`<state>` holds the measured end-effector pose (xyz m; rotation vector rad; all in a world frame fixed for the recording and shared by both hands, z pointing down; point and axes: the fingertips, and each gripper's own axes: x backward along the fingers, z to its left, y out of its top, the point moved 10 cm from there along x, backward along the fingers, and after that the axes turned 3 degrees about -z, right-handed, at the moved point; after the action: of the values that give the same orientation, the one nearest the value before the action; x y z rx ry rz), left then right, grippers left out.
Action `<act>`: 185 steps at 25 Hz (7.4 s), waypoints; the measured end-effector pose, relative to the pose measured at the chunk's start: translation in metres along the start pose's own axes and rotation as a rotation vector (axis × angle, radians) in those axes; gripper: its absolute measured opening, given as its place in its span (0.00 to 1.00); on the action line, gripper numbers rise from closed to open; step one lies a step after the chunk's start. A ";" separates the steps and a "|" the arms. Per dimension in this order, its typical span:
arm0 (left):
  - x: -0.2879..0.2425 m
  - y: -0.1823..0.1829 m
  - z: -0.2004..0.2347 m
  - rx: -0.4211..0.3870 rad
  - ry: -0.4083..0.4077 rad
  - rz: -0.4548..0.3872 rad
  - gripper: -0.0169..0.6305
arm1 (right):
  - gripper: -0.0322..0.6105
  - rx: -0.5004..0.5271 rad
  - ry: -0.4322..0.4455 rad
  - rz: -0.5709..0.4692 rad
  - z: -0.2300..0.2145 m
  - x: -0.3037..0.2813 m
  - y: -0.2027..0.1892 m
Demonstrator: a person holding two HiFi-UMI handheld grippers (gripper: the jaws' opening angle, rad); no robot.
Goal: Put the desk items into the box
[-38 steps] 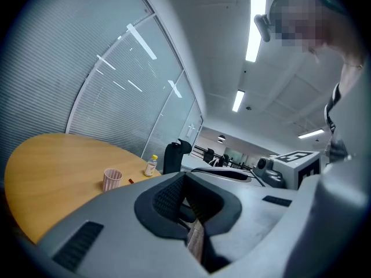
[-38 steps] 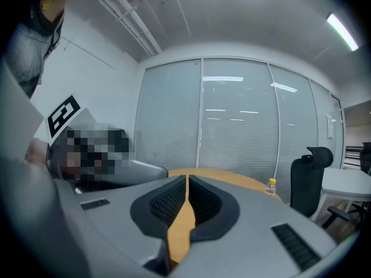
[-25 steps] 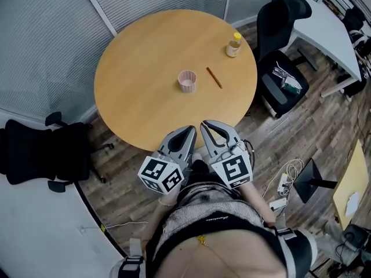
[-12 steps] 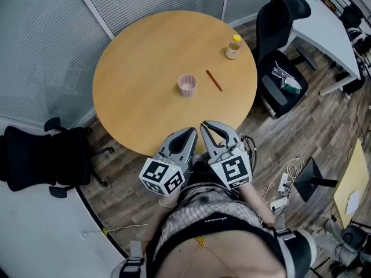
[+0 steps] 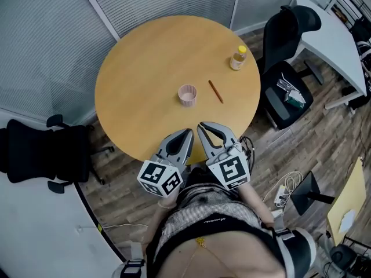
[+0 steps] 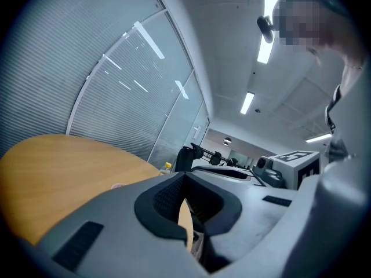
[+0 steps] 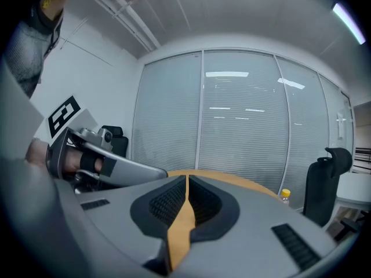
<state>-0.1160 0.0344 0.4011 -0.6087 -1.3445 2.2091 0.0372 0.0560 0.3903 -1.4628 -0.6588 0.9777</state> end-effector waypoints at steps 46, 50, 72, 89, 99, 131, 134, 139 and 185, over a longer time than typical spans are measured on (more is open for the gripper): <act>-0.103 -0.001 -0.023 0.059 0.332 -0.134 0.03 | 0.09 0.089 0.361 0.023 -0.145 -0.043 -0.015; -0.098 0.002 -0.016 0.056 0.317 -0.120 0.03 | 0.09 0.086 0.342 0.014 -0.140 -0.048 -0.013; -0.063 0.007 0.027 0.089 0.291 -0.079 0.03 | 0.09 0.094 0.117 0.174 -0.161 -0.087 -0.037; -0.050 0.008 0.051 0.090 0.286 -0.034 0.03 | 0.09 0.034 -0.004 0.318 -0.185 -0.102 -0.081; -0.046 0.006 0.061 0.104 0.295 -0.022 0.03 | 0.10 0.030 0.002 0.395 -0.190 -0.120 -0.104; -0.068 0.007 0.093 0.136 0.268 0.026 0.03 | 0.10 -0.021 0.154 0.693 -0.205 -0.164 -0.182; -0.068 0.006 0.094 0.138 0.267 0.029 0.03 | 0.10 -0.028 0.163 0.730 -0.205 -0.166 -0.191; -0.069 0.005 0.098 0.147 0.267 0.034 0.03 | 0.12 -0.049 0.171 0.802 -0.208 -0.170 -0.204; -0.066 0.002 0.093 0.183 0.225 0.031 0.03 | 0.15 -0.026 0.213 0.884 -0.215 -0.178 -0.224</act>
<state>-0.1194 -0.0701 0.4466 -0.7858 -1.0139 2.1824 0.1675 -0.1724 0.6335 -1.8867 0.1777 1.4382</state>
